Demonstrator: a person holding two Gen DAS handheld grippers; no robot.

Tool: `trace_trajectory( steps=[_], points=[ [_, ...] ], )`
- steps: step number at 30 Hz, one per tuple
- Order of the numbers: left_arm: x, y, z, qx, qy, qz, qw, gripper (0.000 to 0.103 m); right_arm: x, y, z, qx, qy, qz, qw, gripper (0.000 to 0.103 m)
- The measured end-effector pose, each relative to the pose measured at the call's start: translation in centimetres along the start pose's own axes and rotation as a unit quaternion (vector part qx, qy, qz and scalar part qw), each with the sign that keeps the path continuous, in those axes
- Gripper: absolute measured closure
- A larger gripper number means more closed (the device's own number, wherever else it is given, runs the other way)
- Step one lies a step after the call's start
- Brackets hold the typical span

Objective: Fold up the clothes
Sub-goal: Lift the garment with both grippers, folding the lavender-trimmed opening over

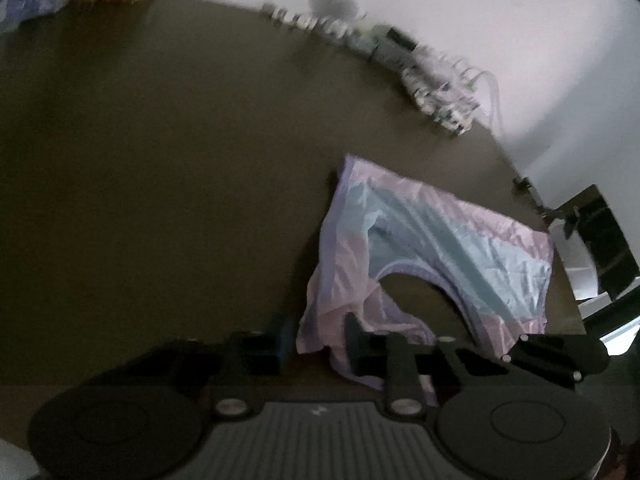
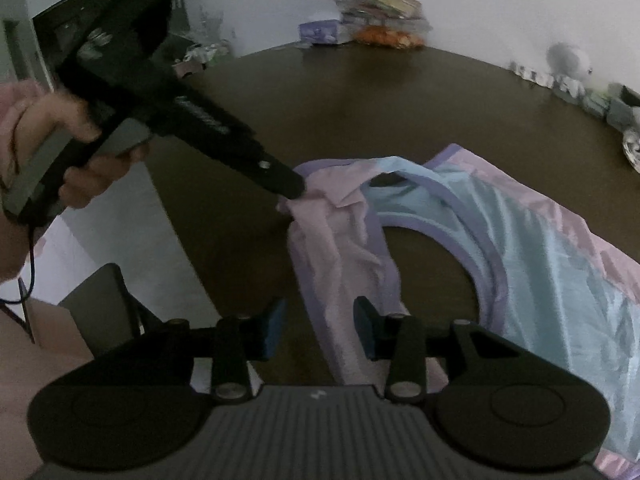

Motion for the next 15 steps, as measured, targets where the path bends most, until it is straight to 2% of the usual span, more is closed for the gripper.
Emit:
trace_trajectory(
  steps=[3,5,8,10,15],
  points=[
    [-0.1,-0.2,0.8,0.008,0.017,-0.005,0.9998,0.1,-0.1,-0.7,0.2,0.001,-0.006,-0.003,1.0,0.074],
    [0.0,-0.2,0.6,-0.007,0.017,-0.006,0.9998,0.101,-0.4,-1.2,0.0,-0.002,-0.007,0.0,1.0,0.08],
    [0.5,0.3,0.1,-0.04,0.017,-0.013,0.999,0.101,-0.4,-1.9,-0.4,-0.004,-0.009,-0.002,1.0,0.097],
    [1.2,0.8,-0.4,-0.064,0.007,-0.028,0.9975,0.102,-0.3,-2.3,-0.6,-0.007,-0.015,-0.005,1.0,0.1],
    [2.5,2.0,-1.8,-0.11,-0.04,-0.052,0.9918,0.102,-0.7,-3.0,-1.3,-0.015,-0.032,0.008,0.999,0.1]
  ],
)
Point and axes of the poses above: each gripper's, at about its wrist camera, not at the fingertips, and z roughly the way its jaws point, x to its left, y to its top, the point moved 5 cm from there along z, roughly the way its jaws point, and after that the axes turned 9 degrees about y, right-handed, at the moved point
